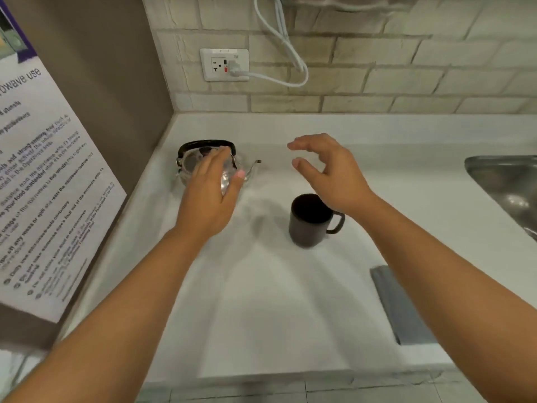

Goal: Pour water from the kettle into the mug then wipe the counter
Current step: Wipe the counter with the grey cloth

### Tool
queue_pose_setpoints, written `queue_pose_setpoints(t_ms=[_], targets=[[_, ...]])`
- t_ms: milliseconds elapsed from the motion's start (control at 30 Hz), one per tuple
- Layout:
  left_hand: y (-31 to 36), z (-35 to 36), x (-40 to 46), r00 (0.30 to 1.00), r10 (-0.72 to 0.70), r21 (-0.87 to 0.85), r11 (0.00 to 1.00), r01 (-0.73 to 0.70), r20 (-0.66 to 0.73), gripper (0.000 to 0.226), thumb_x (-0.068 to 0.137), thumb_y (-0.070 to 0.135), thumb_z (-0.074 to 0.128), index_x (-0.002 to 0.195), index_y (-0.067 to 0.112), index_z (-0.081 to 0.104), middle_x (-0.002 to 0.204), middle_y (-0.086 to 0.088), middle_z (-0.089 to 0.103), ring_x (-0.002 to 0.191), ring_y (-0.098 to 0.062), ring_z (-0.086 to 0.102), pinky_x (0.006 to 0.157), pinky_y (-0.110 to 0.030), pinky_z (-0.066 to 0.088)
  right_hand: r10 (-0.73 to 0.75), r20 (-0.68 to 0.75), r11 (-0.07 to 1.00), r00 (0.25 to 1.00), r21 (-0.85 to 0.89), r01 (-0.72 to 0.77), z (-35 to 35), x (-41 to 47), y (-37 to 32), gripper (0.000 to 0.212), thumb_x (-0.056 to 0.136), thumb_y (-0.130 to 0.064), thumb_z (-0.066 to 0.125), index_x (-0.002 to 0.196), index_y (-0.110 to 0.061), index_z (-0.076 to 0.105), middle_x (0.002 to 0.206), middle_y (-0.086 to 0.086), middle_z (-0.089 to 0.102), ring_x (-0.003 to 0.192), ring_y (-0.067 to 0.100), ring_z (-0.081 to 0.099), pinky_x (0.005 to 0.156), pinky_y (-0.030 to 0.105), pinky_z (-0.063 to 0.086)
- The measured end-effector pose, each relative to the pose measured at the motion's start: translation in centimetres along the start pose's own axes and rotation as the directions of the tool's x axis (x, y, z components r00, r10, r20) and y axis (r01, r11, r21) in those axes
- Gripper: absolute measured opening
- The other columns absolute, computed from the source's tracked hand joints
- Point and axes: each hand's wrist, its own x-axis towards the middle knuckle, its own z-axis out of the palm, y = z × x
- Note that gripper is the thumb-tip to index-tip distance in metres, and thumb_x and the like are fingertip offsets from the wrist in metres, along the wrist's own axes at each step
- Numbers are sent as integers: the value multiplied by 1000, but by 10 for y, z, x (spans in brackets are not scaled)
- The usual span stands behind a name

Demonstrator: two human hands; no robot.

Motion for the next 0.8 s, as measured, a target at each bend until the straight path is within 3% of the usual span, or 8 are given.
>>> queue_pose_setpoints(t_ms=[100, 200, 300, 367, 433, 500, 600, 800], targets=[[19, 14, -46, 998, 11, 29, 999, -12, 60, 58, 98, 47, 40, 144, 14, 36, 151, -5, 39, 139, -19, 30, 111, -31, 24, 35, -95, 997, 995, -59, -41, -27, -67, 20, 27, 93, -25, 53, 118, -24, 63, 121, -12, 57, 113, 3, 51, 93, 4, 32], [30, 35, -92, 984, -30, 63, 998, 19, 175, 62, 97, 48, 40, 147, 14, 31, 154, -5, 33, 142, -19, 24, 112, -28, 16, 180, -181, 970, 967, -128, -205, -43, -141, 56, 29, 96, -22, 46, 121, -23, 60, 125, -5, 60, 117, 13, 50, 92, 14, 38], [33, 59, -130, 943, -110, 158, 986, 62, 315, 67, 97, 51, 34, 150, 13, 22, 158, -7, 23, 145, -20, 17, 116, -30, 7, 362, -5, 866, 932, -368, -338, -49, -201, 95, 39, 98, -27, 41, 135, -20, 51, 143, 4, 51, 133, 24, 42, 109, 33, 33], [31, 72, -145, 903, -181, 260, 962, 80, 391, 70, 97, 52, 28, 151, 10, 16, 160, -8, 15, 147, -21, 10, 119, -33, 3, 458, 180, 782, 870, -548, -299, -47, -225, 115, 52, 100, -37, 31, 149, -22, 27, 160, 1, 24, 147, 25, 19, 119, 43, 14], [29, 81, -156, 878, -221, 344, 936, 69, 425, 71, 97, 52, 23, 151, 8, 13, 161, -9, 9, 148, -21, 4, 119, -35, 0, 499, 275, 755, 822, -604, -256, -44, -238, 128, 58, 99, -46, 17, 152, -29, 1, 163, -5, -4, 150, 22, -7, 120, 48, -5], [27, 85, -161, 882, -220, 371, 927, 56, 418, 71, 97, 52, 21, 151, 6, 13, 161, -10, 8, 148, -21, 1, 118, -34, -3, 493, 284, 746, 822, -624, -231, -41, -239, 137, 59, 97, -51, 9, 151, -34, -9, 162, -8, -12, 148, 26, -17, 118, 52, -11], [26, 88, -163, 890, -219, 384, 922, 55, 399, 71, 97, 54, 19, 151, 8, 14, 161, -8, 8, 148, -18, 0, 117, -30, -6, 479, 281, 725, 832, -660, -195, -34, -212, 149, 59, 94, -54, 5, 149, -39, -11, 162, -8, -11, 147, 35, -17, 114, 60, -10], [26, 88, -164, 901, -215, 388, 920, 58, 376, 72, 96, 57, 19, 152, 12, 14, 161, -4, 9, 147, -14, 1, 116, -26, -6, 541, 216, 677, 813, -685, -269, -2, -118, 178, 59, 97, -47, 9, 151, -30, -9, 163, 1, -12, 146, 40, -15, 113, 64, -9]])
